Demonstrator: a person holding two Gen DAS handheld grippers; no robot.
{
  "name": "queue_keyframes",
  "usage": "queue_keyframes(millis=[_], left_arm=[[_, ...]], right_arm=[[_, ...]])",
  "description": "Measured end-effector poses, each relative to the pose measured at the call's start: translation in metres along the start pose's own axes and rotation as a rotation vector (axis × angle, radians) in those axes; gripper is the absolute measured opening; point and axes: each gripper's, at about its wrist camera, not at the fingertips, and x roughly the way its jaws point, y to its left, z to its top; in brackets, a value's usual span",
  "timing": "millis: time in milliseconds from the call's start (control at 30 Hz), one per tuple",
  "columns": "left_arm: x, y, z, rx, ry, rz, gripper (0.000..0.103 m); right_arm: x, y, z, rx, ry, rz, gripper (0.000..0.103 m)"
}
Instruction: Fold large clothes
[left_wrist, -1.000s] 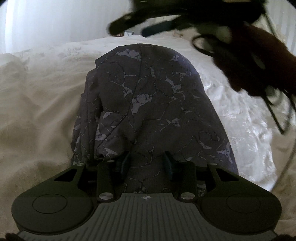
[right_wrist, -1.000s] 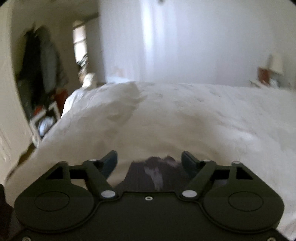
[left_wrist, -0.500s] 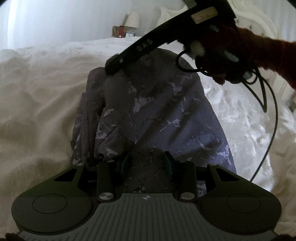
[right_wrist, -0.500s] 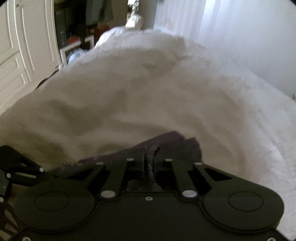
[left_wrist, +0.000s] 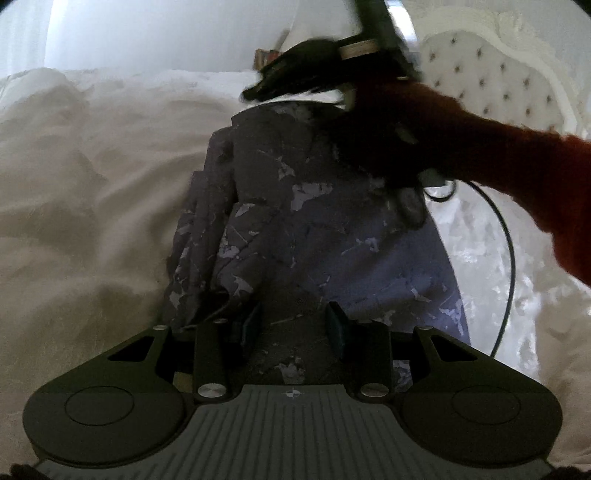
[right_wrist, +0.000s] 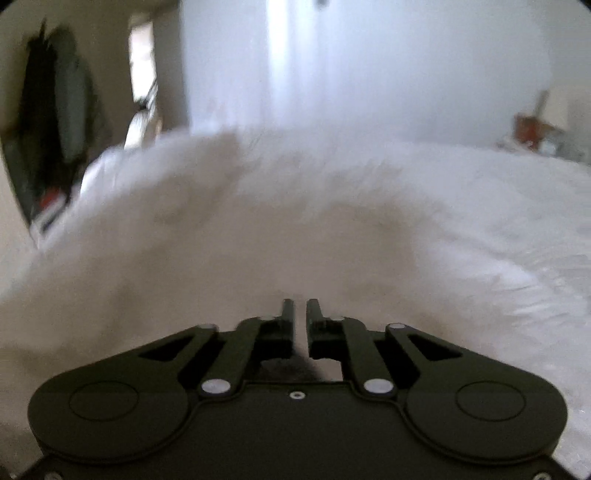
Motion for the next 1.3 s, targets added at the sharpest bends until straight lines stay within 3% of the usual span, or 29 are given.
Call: queue_keyframes(millis=[33, 100, 167, 333, 400, 467, 533, 633, 767, 833, 867, 967, 1100, 1167, 1233, 1300], left_arm=[[-0.001, 0.0, 0.001, -0.002, -0.006, -0.003, 0.038], [-0.009, -0.002, 0.003, 0.005, -0.036, 0.003, 0.038], [-0.019, -0.009, 0.007, 0.034, -0.087, 0.021, 0.04], [-0.04, -0.029, 0.023, 0.108, -0.192, 0.027, 0.061], [-0.038, -0.033, 0.032, 0.128, -0.21, 0.009, 0.062], [-0.029, -0.035, 0.039, 0.144, -0.211, 0.013, 0.062], [-0.017, -0.034, 0.041, 0.154, -0.191, 0.037, 0.062], [0.002, -0.025, 0.035, 0.136, -0.124, 0.086, 0.062], [0.016, -0.005, 0.023, 0.13, -0.052, 0.185, 0.065], [0.017, 0.009, 0.02, 0.074, -0.037, 0.192, 0.081], [0.019, 0.016, 0.02, 0.041, -0.018, 0.197, 0.083], [0.024, 0.033, 0.023, -0.044, 0.031, 0.176, 0.089], [0.021, 0.043, 0.029, -0.104, 0.043, 0.123, 0.091], [0.014, 0.046, 0.03, -0.12, 0.027, 0.096, 0.09], [0.004, 0.047, 0.035, -0.122, 0.0, 0.081, 0.09], [-0.001, 0.047, 0.037, -0.118, -0.033, 0.068, 0.09]], right_arm=[[-0.019, -0.006, 0.001, 0.022, -0.047, -0.02, 0.05], [-0.058, -0.018, 0.0, 0.06, -0.132, -0.046, 0.065], [-0.096, -0.028, -0.007, 0.077, -0.185, -0.073, 0.066], [-0.171, -0.041, -0.046, 0.094, -0.227, -0.199, 0.066], [-0.185, -0.042, -0.064, 0.107, -0.22, -0.243, 0.066], [-0.19, -0.038, -0.081, 0.141, -0.205, -0.266, 0.061], [-0.184, -0.037, -0.096, 0.172, -0.17, -0.277, 0.038], [-0.165, -0.039, -0.111, 0.205, -0.105, -0.277, 0.02], [-0.13, -0.034, -0.127, 0.221, -0.016, -0.254, 0.02], [-0.108, -0.018, -0.132, 0.159, 0.024, -0.254, 0.018], [-0.096, -0.006, -0.134, 0.112, 0.042, -0.262, 0.015], [-0.077, 0.019, -0.138, -0.003, 0.065, -0.292, 0.011], [-0.093, 0.005, -0.134, 0.059, 0.036, -0.242, 0.011], [-0.106, -0.005, -0.134, 0.12, 0.002, -0.219, 0.018], [-0.126, -0.013, -0.133, 0.188, -0.051, -0.204, 0.057], [-0.147, -0.023, -0.135, 0.247, -0.108, -0.178, 0.082]])
